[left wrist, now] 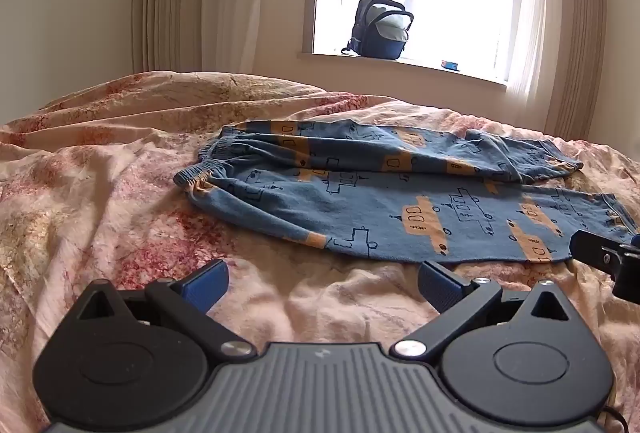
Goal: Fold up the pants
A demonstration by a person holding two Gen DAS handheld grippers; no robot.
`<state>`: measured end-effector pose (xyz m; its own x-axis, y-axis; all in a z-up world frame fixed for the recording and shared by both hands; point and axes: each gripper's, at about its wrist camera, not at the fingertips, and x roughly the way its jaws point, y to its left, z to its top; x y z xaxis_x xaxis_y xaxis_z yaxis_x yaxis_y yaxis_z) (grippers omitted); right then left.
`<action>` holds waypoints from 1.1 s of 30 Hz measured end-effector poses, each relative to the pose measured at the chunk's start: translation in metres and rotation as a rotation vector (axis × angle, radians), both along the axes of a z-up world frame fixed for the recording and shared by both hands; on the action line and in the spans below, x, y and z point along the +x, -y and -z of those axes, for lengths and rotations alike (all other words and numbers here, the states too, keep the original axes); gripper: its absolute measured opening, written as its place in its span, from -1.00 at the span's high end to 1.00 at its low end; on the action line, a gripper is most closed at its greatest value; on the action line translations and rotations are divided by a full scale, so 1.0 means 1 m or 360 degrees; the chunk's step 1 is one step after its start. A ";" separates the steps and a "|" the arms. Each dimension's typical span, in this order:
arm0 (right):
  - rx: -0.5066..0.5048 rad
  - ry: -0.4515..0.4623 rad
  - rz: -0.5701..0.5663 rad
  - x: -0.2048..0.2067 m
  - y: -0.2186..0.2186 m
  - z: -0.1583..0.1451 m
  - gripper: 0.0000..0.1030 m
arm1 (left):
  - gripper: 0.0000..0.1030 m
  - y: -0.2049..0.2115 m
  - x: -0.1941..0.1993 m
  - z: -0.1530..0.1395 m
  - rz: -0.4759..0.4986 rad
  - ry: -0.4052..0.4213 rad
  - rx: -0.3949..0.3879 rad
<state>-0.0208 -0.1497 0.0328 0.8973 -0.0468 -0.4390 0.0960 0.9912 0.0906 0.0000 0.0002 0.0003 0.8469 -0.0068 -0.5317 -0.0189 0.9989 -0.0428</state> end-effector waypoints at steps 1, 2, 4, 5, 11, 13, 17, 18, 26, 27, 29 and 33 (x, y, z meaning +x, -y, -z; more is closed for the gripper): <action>-0.0003 -0.0011 -0.0001 0.000 0.000 0.000 -0.99 | -1.00 0.000 0.000 0.000 0.0000 0.0002 0.0003; -0.0002 -0.0011 0.0000 0.000 0.000 0.000 -0.99 | -1.00 0.000 0.000 0.000 0.0001 0.0004 0.0006; -0.0003 -0.0009 -0.0001 0.000 0.000 0.000 -0.99 | -1.00 0.001 0.000 0.000 0.0007 0.0007 0.0009; -0.0001 -0.0007 -0.0001 0.000 0.000 0.000 -0.99 | -1.00 -0.002 0.000 -0.001 0.0003 0.0012 0.0004; 0.0000 -0.0006 -0.0001 0.000 0.000 0.000 -0.99 | -1.00 -0.002 0.000 -0.003 0.0009 0.0012 0.0007; 0.0000 -0.0004 0.0000 0.000 0.000 0.000 -0.99 | -1.00 -0.002 0.001 -0.003 0.0010 0.0013 0.0008; 0.0000 -0.0006 0.0002 0.000 0.000 0.000 -0.99 | -1.00 0.000 -0.001 -0.002 0.0002 0.0017 0.0005; 0.0000 -0.0005 0.0004 0.000 0.000 0.000 -0.99 | -1.00 0.000 -0.001 -0.002 0.0002 0.0016 0.0004; 0.0001 -0.0006 0.0002 0.000 0.000 0.000 -0.99 | -1.00 0.000 -0.001 -0.003 0.0001 0.0015 0.0004; 0.0001 -0.0006 0.0002 0.000 0.000 0.000 -0.99 | -1.00 0.000 -0.001 -0.002 0.0000 0.0015 0.0005; 0.0002 -0.0006 0.0003 0.000 0.000 0.000 -0.99 | -1.00 0.000 -0.001 -0.002 -0.0002 0.0012 0.0007; 0.0002 -0.0007 0.0002 0.000 0.000 0.000 -0.99 | -1.00 0.000 -0.001 -0.002 -0.0001 0.0012 0.0008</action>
